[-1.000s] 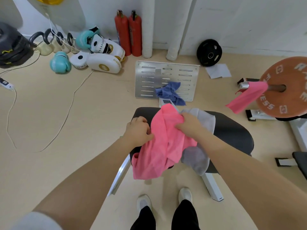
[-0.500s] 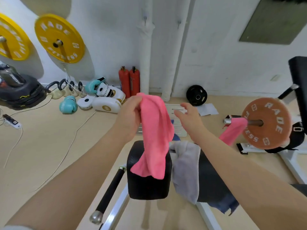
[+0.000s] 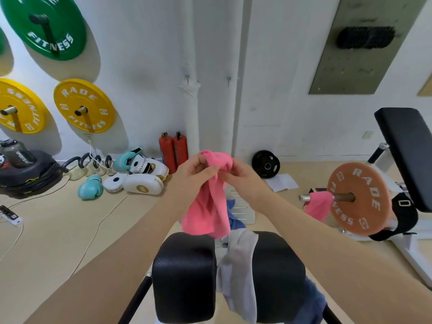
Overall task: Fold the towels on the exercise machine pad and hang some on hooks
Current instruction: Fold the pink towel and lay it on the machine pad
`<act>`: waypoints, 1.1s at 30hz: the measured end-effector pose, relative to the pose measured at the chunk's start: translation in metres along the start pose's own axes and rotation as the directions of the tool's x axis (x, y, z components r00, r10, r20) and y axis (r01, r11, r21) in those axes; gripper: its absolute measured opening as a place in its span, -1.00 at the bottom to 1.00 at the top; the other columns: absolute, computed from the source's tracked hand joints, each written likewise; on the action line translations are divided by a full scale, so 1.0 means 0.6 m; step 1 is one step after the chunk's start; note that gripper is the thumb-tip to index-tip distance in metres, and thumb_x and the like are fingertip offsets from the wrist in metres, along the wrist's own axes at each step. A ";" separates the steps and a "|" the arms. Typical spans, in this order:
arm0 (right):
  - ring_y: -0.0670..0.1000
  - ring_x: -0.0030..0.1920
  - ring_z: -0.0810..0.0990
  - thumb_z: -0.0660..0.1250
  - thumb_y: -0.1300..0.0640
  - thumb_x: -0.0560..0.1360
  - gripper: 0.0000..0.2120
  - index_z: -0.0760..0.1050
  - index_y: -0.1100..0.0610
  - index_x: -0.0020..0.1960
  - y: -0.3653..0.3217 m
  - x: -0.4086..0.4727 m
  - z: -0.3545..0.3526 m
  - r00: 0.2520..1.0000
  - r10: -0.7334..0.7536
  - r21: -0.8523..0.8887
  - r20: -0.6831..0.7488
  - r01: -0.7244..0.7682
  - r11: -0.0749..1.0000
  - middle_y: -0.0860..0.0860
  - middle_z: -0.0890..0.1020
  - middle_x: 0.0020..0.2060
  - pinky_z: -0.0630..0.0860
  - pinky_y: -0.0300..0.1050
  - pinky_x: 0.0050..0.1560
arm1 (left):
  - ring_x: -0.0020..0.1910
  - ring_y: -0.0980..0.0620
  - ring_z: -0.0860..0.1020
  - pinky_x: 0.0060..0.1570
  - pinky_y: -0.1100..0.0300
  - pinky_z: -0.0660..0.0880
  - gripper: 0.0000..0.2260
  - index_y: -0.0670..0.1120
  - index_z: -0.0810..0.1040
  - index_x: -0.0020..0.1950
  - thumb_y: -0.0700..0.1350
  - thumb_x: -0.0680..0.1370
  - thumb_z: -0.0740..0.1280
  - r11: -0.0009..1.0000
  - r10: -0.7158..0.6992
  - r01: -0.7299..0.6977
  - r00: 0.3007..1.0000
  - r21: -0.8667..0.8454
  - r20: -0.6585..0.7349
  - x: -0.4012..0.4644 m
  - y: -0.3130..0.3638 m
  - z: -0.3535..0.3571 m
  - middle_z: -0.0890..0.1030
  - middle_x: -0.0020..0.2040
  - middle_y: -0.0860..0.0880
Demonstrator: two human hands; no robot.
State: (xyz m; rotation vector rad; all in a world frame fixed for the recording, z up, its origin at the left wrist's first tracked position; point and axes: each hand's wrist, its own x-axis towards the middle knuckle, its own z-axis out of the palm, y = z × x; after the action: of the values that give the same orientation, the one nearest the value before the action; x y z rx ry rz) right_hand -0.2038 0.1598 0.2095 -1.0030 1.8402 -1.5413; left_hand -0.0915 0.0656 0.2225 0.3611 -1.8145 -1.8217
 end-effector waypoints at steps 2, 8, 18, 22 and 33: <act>-0.02 -0.01 0.54 0.24 0.32 0.50 -0.79 0.50 0.25 0.12 0.007 0.000 -0.024 0.999 0.000 -0.057 -0.035 -0.002 0.998 0.07 0.59 -0.05 0.49 -0.08 0.10 | -0.18 0.01 0.58 -0.08 0.19 0.55 -0.87 -0.07 0.58 -0.14 -0.19 0.54 0.26 0.998 -0.061 0.062 0.998 0.012 -0.032 0.006 -0.003 0.013 0.62 -0.22 -0.04; -0.09 -0.08 0.55 0.14 0.45 0.47 -0.68 0.57 0.23 0.07 0.003 -0.001 -0.096 0.999 -0.006 0.096 -0.034 0.009 0.995 0.02 0.63 -0.13 0.47 -0.42 -0.07 | -0.38 0.05 0.44 -0.47 0.34 0.34 -0.76 -0.13 0.49 -0.25 -0.21 0.56 0.12 0.970 -0.099 0.153 0.959 0.189 -0.266 0.025 -0.010 0.046 0.56 -0.30 -0.05; -0.11 -0.16 0.59 0.21 0.47 0.43 -0.72 0.62 0.20 -0.11 0.010 -0.010 -0.174 0.988 -0.152 0.009 0.009 0.152 0.988 -0.01 0.64 -0.25 0.48 -0.30 -0.05 | -0.17 0.07 0.53 -0.09 0.19 0.47 -0.83 -0.13 0.52 0.09 -0.09 0.57 0.24 0.940 -0.130 0.106 0.990 0.325 0.052 0.061 -0.016 0.171 0.59 -0.11 -0.06; -0.32 -0.22 0.54 0.23 0.41 0.42 -0.69 0.60 0.05 -0.15 -0.005 -0.002 -0.215 0.951 -0.216 -0.070 -0.220 0.206 0.976 -0.14 0.62 -0.23 0.43 -0.47 -0.09 | -0.26 0.04 0.49 -0.17 0.12 0.43 -0.85 -0.15 0.55 -0.13 -0.08 0.53 0.32 0.856 -0.150 0.079 0.984 0.512 0.099 0.063 -0.035 0.161 0.56 -0.26 -0.06; -0.02 -0.14 0.48 0.33 0.22 0.46 -0.78 0.51 0.13 0.10 0.045 0.018 -0.274 0.908 0.035 -0.119 -0.417 -0.093 0.989 0.03 0.52 -0.17 0.40 -0.20 -0.08 | -0.15 -0.07 0.55 -0.21 0.16 0.43 -0.73 -0.14 0.53 -0.08 0.07 0.47 0.36 0.576 -0.285 0.351 0.933 0.738 -0.221 0.066 -0.077 0.123 0.59 -0.16 -0.09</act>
State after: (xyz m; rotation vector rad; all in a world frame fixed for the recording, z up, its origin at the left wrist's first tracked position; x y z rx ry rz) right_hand -0.3451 0.2486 0.2176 -0.6973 2.2700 -1.7046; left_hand -0.1728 0.1037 0.1888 1.1316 -2.5291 -1.0630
